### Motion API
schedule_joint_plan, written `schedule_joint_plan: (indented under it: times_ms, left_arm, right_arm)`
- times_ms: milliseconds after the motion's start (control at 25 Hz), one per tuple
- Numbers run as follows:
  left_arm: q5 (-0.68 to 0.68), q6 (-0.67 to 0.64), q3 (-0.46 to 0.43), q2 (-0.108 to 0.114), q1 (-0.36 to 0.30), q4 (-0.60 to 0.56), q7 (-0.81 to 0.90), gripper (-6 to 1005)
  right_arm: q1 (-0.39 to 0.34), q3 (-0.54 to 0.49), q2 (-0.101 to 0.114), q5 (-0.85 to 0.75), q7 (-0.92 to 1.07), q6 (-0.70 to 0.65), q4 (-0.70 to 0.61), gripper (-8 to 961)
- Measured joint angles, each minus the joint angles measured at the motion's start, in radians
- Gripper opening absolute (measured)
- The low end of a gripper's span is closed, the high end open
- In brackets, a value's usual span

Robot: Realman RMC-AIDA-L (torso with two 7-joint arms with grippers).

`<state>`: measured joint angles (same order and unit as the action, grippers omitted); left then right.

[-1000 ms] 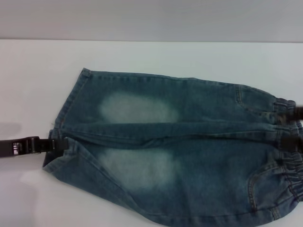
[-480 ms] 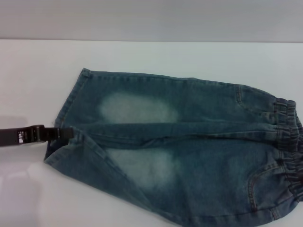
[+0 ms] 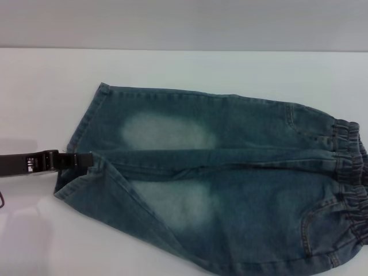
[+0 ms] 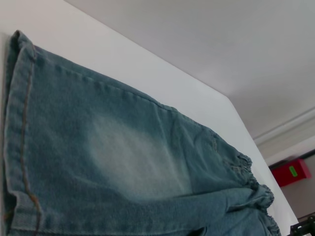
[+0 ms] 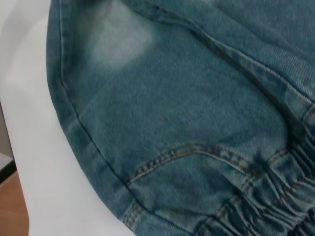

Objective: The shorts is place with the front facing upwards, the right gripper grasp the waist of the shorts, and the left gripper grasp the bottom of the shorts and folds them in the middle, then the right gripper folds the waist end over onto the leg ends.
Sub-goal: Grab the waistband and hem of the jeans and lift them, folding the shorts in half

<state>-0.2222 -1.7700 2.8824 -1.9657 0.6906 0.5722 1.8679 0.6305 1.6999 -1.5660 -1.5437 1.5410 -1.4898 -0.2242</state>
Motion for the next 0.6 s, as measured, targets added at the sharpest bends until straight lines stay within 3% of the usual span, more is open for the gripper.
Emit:
schedule_joint_plan:
  times_ms: [280, 600]
  left_arm:
    - [-0.003, 0.000, 0.000, -0.001, 0.002, -0.003, 0.002, 19]
    - [-0.003, 0.004, 0.000, -0.002, 0.005, -0.010, 0.005, 19]
  right_arm:
    - [0.011, 0.002, 0.002, -0.020, 0.003, 0.006, 0.008, 677]
    - [0.008, 0.000, -0.018, -0.043, 0.004, 0.019, 0.004, 677]
